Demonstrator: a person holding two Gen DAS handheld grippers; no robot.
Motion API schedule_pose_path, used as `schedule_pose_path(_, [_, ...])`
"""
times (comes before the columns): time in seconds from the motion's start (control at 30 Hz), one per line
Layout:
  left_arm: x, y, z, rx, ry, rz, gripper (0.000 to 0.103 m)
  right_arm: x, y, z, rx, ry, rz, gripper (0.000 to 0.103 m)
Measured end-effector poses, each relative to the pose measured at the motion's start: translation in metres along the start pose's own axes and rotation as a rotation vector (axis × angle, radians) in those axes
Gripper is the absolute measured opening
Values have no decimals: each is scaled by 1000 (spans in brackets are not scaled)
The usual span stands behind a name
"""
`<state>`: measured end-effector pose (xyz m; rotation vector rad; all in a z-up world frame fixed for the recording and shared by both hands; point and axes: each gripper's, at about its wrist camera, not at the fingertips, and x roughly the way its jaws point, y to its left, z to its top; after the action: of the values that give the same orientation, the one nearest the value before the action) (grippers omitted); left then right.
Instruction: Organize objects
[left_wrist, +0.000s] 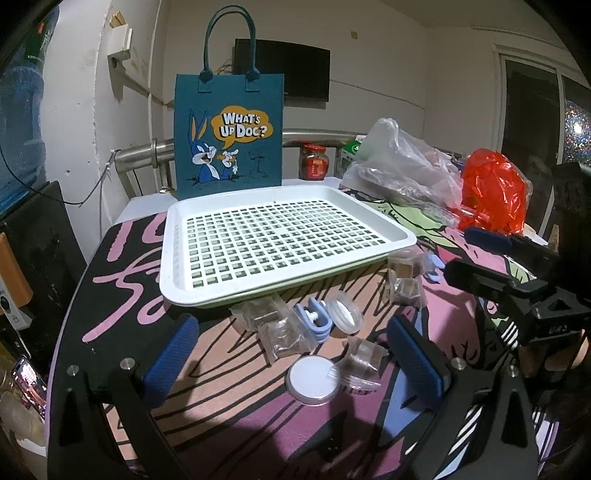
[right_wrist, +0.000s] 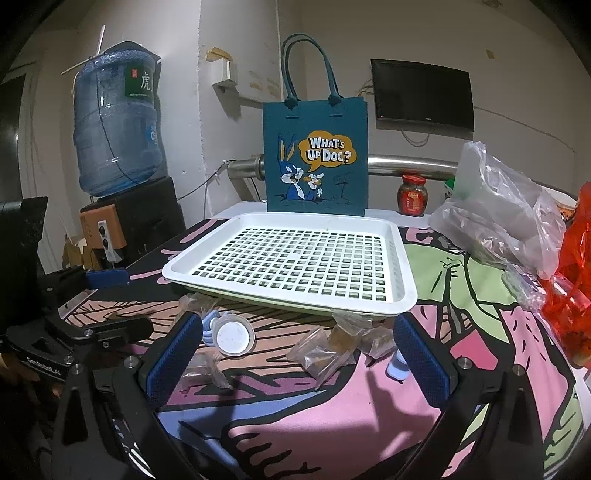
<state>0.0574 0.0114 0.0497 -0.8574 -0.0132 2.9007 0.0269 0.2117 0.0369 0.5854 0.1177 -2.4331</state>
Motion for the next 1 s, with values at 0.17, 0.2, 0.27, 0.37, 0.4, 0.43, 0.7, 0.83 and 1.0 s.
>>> schedule_pose_path(0.17, [0, 1, -1, -9, 3, -2, 103, 0, -1, 0, 4, 3, -1, 103])
schedule_pose_path(0.2, [0, 1, -1, -10, 4, -2, 103, 0, -1, 0, 4, 3, 0, 103])
schedule_pose_path(0.27, [0, 1, -1, -12, 4, -1, 103, 0, -1, -1, 5, 3, -1, 103])
schedule_pose_path(0.37, [0, 1, -2, -11, 3, -1, 103, 0, -2, -1, 7, 6, -1, 103])
schedule_pose_path(0.4, [0, 1, -2, -11, 4, -1, 103, 0, -2, -1, 8, 8, -2, 103])
schedule_pose_path(0.43, [0, 1, -2, -11, 3, -1, 103, 0, -3, -1, 10, 9, -2, 103])
schedule_pose_path(0.7, [0, 1, -2, -11, 8, -4, 103, 1, -3, -1, 12, 13, -1, 103])
schedule_pose_path(0.83, [0, 1, -2, -11, 8, -5, 103, 1, -3, -1, 12, 13, -1, 103])
schedule_pose_path(1.0, [0, 1, -2, -11, 8, -4, 103, 1, -3, -1, 13, 14, -1, 103])
